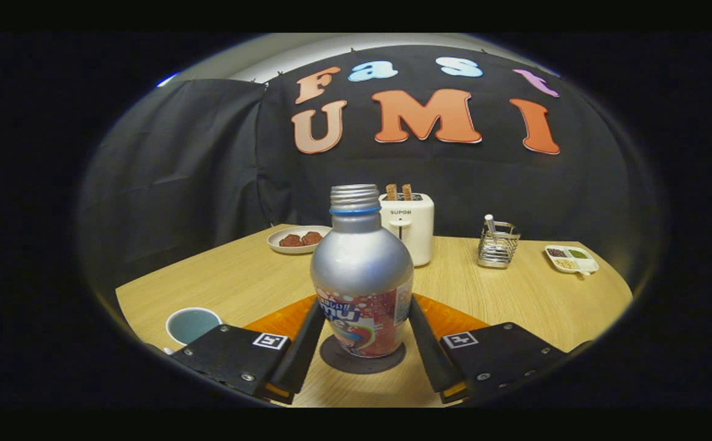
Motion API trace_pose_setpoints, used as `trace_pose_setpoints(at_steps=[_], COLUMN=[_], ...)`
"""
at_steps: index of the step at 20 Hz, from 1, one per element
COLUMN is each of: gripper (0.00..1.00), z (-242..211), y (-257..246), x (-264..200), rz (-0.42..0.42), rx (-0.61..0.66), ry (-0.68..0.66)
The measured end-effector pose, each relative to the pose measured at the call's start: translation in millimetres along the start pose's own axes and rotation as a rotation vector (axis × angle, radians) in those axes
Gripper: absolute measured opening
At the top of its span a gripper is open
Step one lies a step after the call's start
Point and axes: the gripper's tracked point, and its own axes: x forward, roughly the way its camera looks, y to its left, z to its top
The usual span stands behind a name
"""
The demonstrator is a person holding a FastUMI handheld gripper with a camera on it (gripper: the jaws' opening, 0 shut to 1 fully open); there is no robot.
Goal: Take the bottle from table, then pour the juice into the cup, finally place the bottle on the coaster
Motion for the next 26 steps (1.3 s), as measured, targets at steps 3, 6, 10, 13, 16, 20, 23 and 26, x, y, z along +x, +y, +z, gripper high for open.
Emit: trace_pose_setpoints(at_steps=[3,6,10,13,16,20,23,26], gripper=[0.77,0.77,0.77,0.77,0.77,0.77,0.77,0.78], z=[-7,-13,-13,-14,-15,-15,-16,-16], y=[4,5,5,5,5,6,6,7], x=[4,6,5,4,4,3,1,1], rz=[0.004,0.003,0.003,0.003,0.004,0.007,0.007,0.007], rx=[0.000,0.003,0.016,0.022,0.021,0.023,0.019,0.020], ry=[0.020,0.040,0.042,0.039,0.035,0.033,0.033,0.033])
